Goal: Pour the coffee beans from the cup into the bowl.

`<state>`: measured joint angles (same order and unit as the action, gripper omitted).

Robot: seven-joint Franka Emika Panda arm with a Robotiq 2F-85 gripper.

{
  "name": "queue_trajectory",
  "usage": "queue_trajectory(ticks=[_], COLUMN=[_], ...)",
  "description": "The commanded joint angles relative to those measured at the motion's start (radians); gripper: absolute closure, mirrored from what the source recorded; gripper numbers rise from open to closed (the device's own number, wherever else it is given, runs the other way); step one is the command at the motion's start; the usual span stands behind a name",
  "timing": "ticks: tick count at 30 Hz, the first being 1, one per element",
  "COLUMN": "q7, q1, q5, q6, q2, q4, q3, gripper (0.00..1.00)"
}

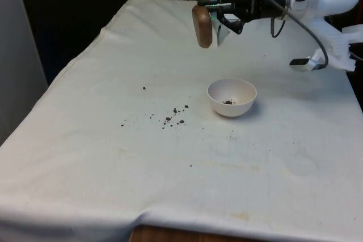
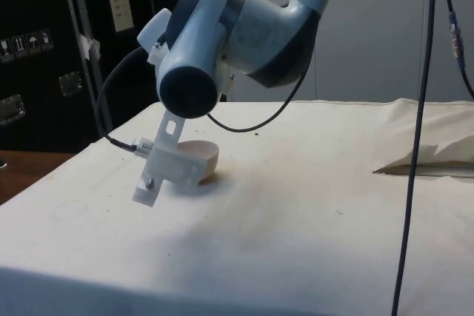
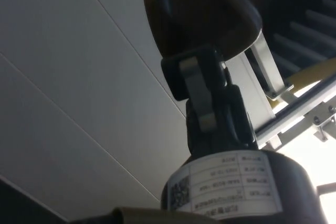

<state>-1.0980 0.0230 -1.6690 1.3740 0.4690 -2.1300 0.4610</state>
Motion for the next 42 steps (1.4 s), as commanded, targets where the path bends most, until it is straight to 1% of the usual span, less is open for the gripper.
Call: queue_trajectory(ticks=[1,2,3,9,10,11,12,17,18,19,20,27,28,29,33,34,36,37,38,41,42], q7=[0.005,0.000,0.006,0.016,0.007,0.018,0.019,0.023,0.014,0.015,0.024,0.035,0.024,0.039,0.047,0.051,0.055,0.045,0.057,0.061,0.063], q1=[0.010,0.000,0.011,0.013,0.003,0.013,0.014,0.014,0.004,0.004,0.014,0.018,0.006,0.018,0.018,0.019,0.018,0.007,0.018,0.018,0.018], q5=[0.011,0.004,0.014,0.042,0.036,0.045,0.049,0.075,0.072,0.080,0.090,0.113,0.111,0.118,0.124,0.127,0.130,0.127,0.133,0.138,0.142], q6=[0.023,0.001,0.024,0.029,0.007,0.030,0.030,0.038,0.018,0.023,0.045,0.076,0.056,0.089,0.116,0.131,0.145,0.122,0.152,0.173,0.187], q2=[-0.011,0.000,-0.012,-0.012,-0.002,-0.011,-0.011,-0.014,-0.004,-0.006,-0.017,-0.033,-0.023,-0.042,-0.058,-0.066,-0.075,-0.063,-0.079,-0.091,-0.098], q4=[-0.009,0.000,-0.009,-0.007,0.000,-0.007,-0.007,-0.008,0.000,-0.001,-0.010,-0.011,-0.004,-0.012,-0.014,-0.015,-0.016,-0.008,-0.017,-0.020,-0.022], q3=[0.002,-0.003,0.000,-0.012,-0.016,-0.013,-0.015,-0.026,-0.032,-0.036,-0.032,-0.048,-0.056,-0.056,-0.072,-0.082,-0.092,-0.096,-0.096,-0.110,-0.119], gripper=[1.00,1.00,1.00,1.00,1.00,1.00,1.00,1.00,1.00,1.00,1.00,1.00,1.00,1.00,1.00,1.00,1.00,1.00,1.00,1.00,1.00])
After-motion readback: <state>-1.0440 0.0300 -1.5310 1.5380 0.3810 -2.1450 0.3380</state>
